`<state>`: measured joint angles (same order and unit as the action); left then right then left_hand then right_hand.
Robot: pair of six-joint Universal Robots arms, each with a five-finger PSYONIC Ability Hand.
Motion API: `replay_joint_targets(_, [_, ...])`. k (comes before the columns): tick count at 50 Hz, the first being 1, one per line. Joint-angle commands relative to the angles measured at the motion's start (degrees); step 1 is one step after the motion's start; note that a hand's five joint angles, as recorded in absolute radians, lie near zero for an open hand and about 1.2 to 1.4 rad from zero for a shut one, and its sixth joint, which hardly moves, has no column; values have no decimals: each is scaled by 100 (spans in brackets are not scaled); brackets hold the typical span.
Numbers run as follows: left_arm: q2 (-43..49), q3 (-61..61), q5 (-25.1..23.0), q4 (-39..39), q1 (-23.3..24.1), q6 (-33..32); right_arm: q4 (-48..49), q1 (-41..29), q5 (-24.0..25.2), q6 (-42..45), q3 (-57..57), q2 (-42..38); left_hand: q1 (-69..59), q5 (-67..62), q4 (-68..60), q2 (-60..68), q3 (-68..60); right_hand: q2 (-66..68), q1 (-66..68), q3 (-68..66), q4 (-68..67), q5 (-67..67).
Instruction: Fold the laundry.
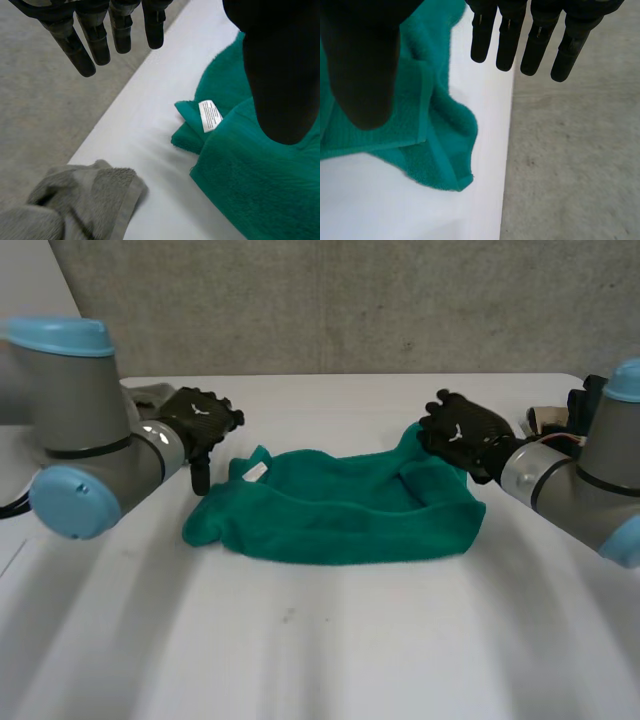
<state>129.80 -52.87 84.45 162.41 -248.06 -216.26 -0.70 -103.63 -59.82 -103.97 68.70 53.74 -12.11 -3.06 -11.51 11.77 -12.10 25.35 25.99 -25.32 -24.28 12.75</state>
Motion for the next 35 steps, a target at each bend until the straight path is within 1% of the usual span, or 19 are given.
replay_joint_targets(1, [1072,1304,-508,-780,-58,-110,-843,62,120,421,-1156,-1014,211,306,151,-177,210,63,-1,-66,-170,323])
replay_joint_targets(4, [1459,1735,-728,-1132,-58,-145,-1028,80,234,492,-1499,-1365,211,306,151,-177,210,63,-1,-66,-171,323])
replay_joint_targets(9, [1855,2158,-790,-1536,-67,-162,-1029,80,568,615,-1720,-1726,211,306,151,-177,210,63,-1,-66,-171,323])
replay_joint_targets(10, [1951,2228,-781,-1615,-76,-171,-1003,71,690,667,-1763,-1822,41,136,-19,-7,40,63,-1,-66,-171,323])
replay_joint_targets(13, [2075,2307,-755,-1642,-85,-171,-967,71,814,711,-1816,-1937,-581,-486,-641,615,-582,63,-1,-66,-171,323])
replay_joint_targets(14, [2119,2342,-720,-1651,-85,-171,-932,53,840,711,-1860,-2025,-1350,-1255,-1410,1384,-1351,130,66,-132,-237,390])
replay_joint_targets(16, [2145,2325,-667,-1651,-76,-171,-915,53,832,694,-1922,-2122,-2228,-2133,-2288,2262,-2229,415,351,-417,-522,675])
replay_joint_targets(17, [2146,2316,-641,-1651,-67,-180,-906,45,823,685,-1948,-2166,-2698,-2603,-2759,2733,-2700,683,619,-685,-790,943])
replay_joint_targets(18, [2154,2308,-597,-1660,-41,-171,-897,44,780,659,-2044,-2262,-4335,-4240,-4395,4369,-4336,1585,1521,-1587,-1692,1845])
replay_joint_targets(20, [2137,2290,-544,-1669,-15,-180,-897,53,736,632,-2141,-2324,-5823,-5729,-5884,5858,-5825,3116,3052,-3118,-3223,3376])
replay_joint_targets(21, [2076,2299,-474,-1669,12,-180,-897,53,657,615,-2255,-2350,-6779,-6684,-6839,6813,-6780,5442,5378,-5444,-5549,5702])
replay_joint_targets(23, [1944,2299,-316,-1660,29,-145,-888,53,473,510,-2396,-2298,-6789,-6694,-6849,6823,-6790,5465,5401,-5468,-5572,5725])
replay_joint_targets(24, [1848,2281,-211,-1651,29,-110,-897,62,359,387,-2440,-2246,-6789,-6694,-6849,6823,-6790,5465,5401,-5468,-5572,5725])
replay_joint_targets(25, [1612,2238,43,-1625,47,-31,-914,88,105,-75,-2423,-2097,-6789,-6694,-6849,6823,-6790,5465,5401,-5468,-5572,5725])
replay_joint_targets(28, [1172,2062,343,-1511,73,188,-853,97,-204,-1016,-2344,-1746,-6789,-6694,-6849,6823,-6790,5465,5401,-5468,-5572,5725])
replay_joint_targets(29, [857,1861,422,-1371,82,381,-853,123,-310,-1542,-2231,-1431,-6789,-6694,-6849,6823,-6790,5465,5401,-5468,-5572,5725])
replay_joint_targets(32, [416,1483,406,-1098,73,575,-844,176,-451,-2222,-1949,-990,-6789,-6694,-6849,6823,-6790,5465,5401,-5468,-5572,5725])
replay_joint_targets(33, [153,1229,371,-950,73,637,-809,194,-512,-2485,-1713,-719,-6789,-6694,-6849,6823,-6790,5465,5401,-5468,-5572,5725])
replay_joint_targets(35, [-103,964,362,-826,65,629,-783,229,-548,-2593,-1501,-462,-6789,-6694,-6849,6823,-6790,5465,5401,-5468,-5572,5725])
